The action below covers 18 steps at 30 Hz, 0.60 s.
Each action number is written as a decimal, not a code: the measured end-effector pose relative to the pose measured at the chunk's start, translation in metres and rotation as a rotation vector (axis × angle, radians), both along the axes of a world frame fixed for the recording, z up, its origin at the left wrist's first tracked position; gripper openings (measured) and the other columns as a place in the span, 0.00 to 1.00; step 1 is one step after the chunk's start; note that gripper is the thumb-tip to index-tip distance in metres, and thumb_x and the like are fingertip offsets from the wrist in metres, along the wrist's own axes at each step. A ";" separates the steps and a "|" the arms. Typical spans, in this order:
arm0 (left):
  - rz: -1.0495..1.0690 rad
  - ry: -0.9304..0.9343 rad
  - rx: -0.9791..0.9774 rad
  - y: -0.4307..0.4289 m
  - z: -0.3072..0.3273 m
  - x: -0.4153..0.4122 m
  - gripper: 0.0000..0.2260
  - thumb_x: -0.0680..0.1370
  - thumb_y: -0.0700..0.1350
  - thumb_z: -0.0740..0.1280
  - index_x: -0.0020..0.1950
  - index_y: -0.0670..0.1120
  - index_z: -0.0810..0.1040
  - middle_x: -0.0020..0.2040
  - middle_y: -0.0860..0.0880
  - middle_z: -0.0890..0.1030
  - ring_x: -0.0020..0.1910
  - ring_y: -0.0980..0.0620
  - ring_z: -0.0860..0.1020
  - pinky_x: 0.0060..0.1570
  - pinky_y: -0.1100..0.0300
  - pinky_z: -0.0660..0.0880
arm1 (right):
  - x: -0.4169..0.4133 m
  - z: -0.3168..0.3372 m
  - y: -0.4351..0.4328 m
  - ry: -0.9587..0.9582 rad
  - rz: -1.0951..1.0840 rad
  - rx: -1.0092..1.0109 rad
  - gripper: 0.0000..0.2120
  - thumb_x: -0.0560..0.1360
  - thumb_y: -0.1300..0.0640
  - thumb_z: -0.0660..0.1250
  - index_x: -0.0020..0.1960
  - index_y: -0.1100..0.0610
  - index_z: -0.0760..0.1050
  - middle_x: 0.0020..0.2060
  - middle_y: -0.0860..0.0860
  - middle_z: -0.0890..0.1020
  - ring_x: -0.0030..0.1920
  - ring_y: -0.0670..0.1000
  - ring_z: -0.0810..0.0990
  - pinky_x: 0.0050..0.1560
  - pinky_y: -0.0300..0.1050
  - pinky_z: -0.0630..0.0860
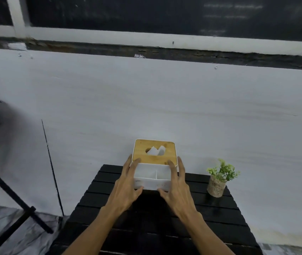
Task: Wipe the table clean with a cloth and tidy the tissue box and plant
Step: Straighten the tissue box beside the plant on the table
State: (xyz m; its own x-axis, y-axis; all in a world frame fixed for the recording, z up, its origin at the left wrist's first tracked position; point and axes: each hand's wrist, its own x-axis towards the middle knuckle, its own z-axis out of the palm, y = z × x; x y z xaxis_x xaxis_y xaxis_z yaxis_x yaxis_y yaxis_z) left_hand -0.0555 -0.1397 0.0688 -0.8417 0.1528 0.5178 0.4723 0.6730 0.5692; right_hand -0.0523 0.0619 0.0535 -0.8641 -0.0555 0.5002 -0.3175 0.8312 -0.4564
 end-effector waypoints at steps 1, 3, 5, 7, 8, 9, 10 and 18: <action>0.008 0.005 0.003 -0.007 0.003 0.003 0.40 0.70 0.41 0.74 0.75 0.57 0.56 0.78 0.58 0.49 0.61 0.51 0.74 0.49 0.53 0.81 | 0.001 0.002 -0.008 0.010 0.010 -0.005 0.47 0.71 0.53 0.76 0.79 0.47 0.48 0.80 0.48 0.39 0.45 0.55 0.83 0.38 0.46 0.83; 0.021 0.017 0.009 -0.022 0.009 0.009 0.41 0.70 0.41 0.75 0.76 0.56 0.56 0.79 0.57 0.49 0.63 0.51 0.72 0.52 0.53 0.80 | 0.002 0.005 -0.022 0.030 0.040 -0.026 0.46 0.72 0.51 0.75 0.79 0.47 0.48 0.81 0.48 0.39 0.46 0.55 0.83 0.38 0.45 0.84; 0.036 0.037 0.004 -0.037 0.012 0.011 0.41 0.70 0.41 0.75 0.76 0.56 0.56 0.79 0.56 0.50 0.64 0.53 0.70 0.53 0.55 0.80 | 0.001 0.007 -0.037 0.056 0.072 -0.047 0.46 0.73 0.49 0.75 0.78 0.46 0.47 0.81 0.50 0.41 0.48 0.54 0.83 0.39 0.44 0.84; 0.042 0.042 0.000 -0.052 0.013 0.009 0.41 0.70 0.42 0.75 0.75 0.57 0.55 0.78 0.55 0.50 0.65 0.54 0.69 0.53 0.55 0.80 | -0.002 0.007 -0.051 0.072 0.104 -0.067 0.45 0.74 0.45 0.74 0.79 0.47 0.47 0.81 0.51 0.42 0.48 0.53 0.82 0.38 0.44 0.84; 0.036 0.043 0.001 -0.059 0.012 0.007 0.41 0.70 0.44 0.75 0.75 0.58 0.54 0.78 0.55 0.51 0.65 0.55 0.68 0.54 0.57 0.79 | -0.003 0.006 -0.057 0.072 0.114 -0.075 0.44 0.74 0.43 0.73 0.79 0.47 0.48 0.80 0.51 0.43 0.46 0.52 0.82 0.38 0.44 0.84; 0.021 0.048 0.001 -0.066 0.010 0.003 0.39 0.71 0.47 0.75 0.75 0.58 0.54 0.78 0.55 0.52 0.65 0.58 0.67 0.54 0.62 0.78 | -0.005 0.005 -0.063 0.067 0.115 -0.080 0.44 0.74 0.44 0.73 0.78 0.47 0.49 0.80 0.51 0.44 0.45 0.53 0.82 0.37 0.44 0.84; 0.002 0.053 0.000 -0.072 0.008 0.000 0.38 0.72 0.51 0.74 0.75 0.58 0.55 0.77 0.57 0.52 0.66 0.62 0.65 0.54 0.68 0.74 | -0.007 0.003 -0.068 0.056 0.107 -0.081 0.44 0.73 0.46 0.74 0.78 0.47 0.49 0.80 0.50 0.44 0.44 0.53 0.82 0.38 0.44 0.83; -0.026 -0.045 0.039 -0.070 -0.022 -0.029 0.40 0.68 0.42 0.73 0.72 0.61 0.57 0.77 0.57 0.54 0.67 0.49 0.69 0.59 0.49 0.74 | -0.025 -0.019 -0.069 -0.102 -0.005 -0.075 0.42 0.70 0.53 0.75 0.75 0.44 0.54 0.77 0.50 0.51 0.50 0.55 0.81 0.47 0.48 0.84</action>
State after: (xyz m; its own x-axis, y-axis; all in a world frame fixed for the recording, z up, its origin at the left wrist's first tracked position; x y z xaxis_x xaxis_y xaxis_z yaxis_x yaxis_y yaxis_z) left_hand -0.0843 -0.2100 0.0469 -0.8602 0.1551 0.4858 0.4628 0.6375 0.6160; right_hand -0.0772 -0.0069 0.0345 -0.9111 -0.0170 0.4119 -0.2622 0.7949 -0.5472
